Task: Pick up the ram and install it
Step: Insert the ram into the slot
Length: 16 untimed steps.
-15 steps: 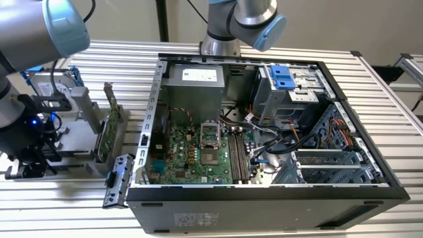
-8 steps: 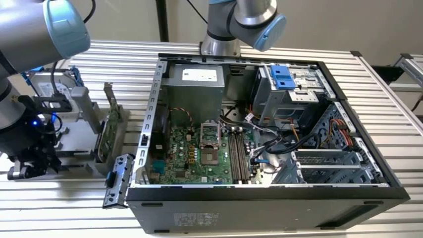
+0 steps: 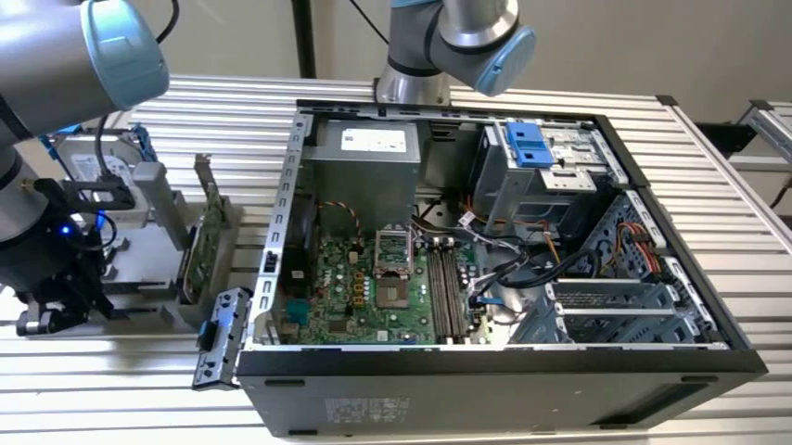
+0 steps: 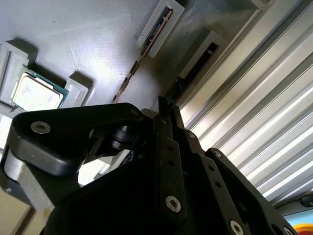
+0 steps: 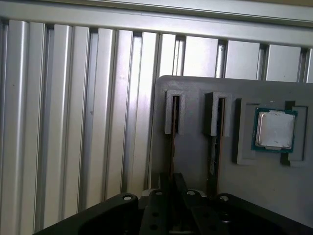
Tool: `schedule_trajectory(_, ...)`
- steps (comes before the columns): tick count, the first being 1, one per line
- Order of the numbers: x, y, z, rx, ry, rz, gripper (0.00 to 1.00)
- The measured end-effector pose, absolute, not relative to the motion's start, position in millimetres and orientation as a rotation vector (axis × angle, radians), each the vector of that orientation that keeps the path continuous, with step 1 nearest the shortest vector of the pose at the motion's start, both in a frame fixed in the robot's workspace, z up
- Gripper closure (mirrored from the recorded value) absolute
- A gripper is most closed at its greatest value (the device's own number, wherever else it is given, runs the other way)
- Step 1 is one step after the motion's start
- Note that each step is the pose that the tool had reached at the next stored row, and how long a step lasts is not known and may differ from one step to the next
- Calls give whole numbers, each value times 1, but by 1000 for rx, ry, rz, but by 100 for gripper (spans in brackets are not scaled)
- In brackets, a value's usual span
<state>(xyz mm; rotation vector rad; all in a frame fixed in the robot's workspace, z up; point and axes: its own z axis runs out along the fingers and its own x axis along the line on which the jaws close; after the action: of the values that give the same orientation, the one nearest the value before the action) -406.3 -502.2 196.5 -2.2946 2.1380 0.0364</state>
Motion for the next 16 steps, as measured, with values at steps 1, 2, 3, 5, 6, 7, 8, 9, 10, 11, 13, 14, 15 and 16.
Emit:
schedule_trajectory(1,-406,-502,196,-2295,2138,36,0)
schedule_trajectory(2,-406,-502,196,-2295,2138,36,0)
schedule_trajectory(3,-406,-502,196,-2295,2138,36,0)
schedule_trajectory(5,-406,-502,196,-2295,2138,36,100)
schedule_trajectory(6,-406,-502,196,-2295,2138,36,100)
schedule_trajectory(7,-406,-502,196,-2295,2138,36,100)
schedule_trajectory(8,-406,-502,196,-2295,2138,36,100)
schedule_trajectory(9,-406,-502,196,-2295,2138,36,100)
schedule_trajectory(10,-406,-502,196,-2295,2138,36,100)
schedule_trajectory(11,-406,-502,196,-2295,2138,36,100)
schedule_trajectory(13,-406,-502,196,-2295,2138,36,100)
schedule_trajectory(14,-406,-502,196,-2295,2138,36,100)
schedule_trajectory(15,-406,-502,196,-2295,2138,36,100)
schedule_trajectory(16,-406,-502,196,-2295,2138,36,100)
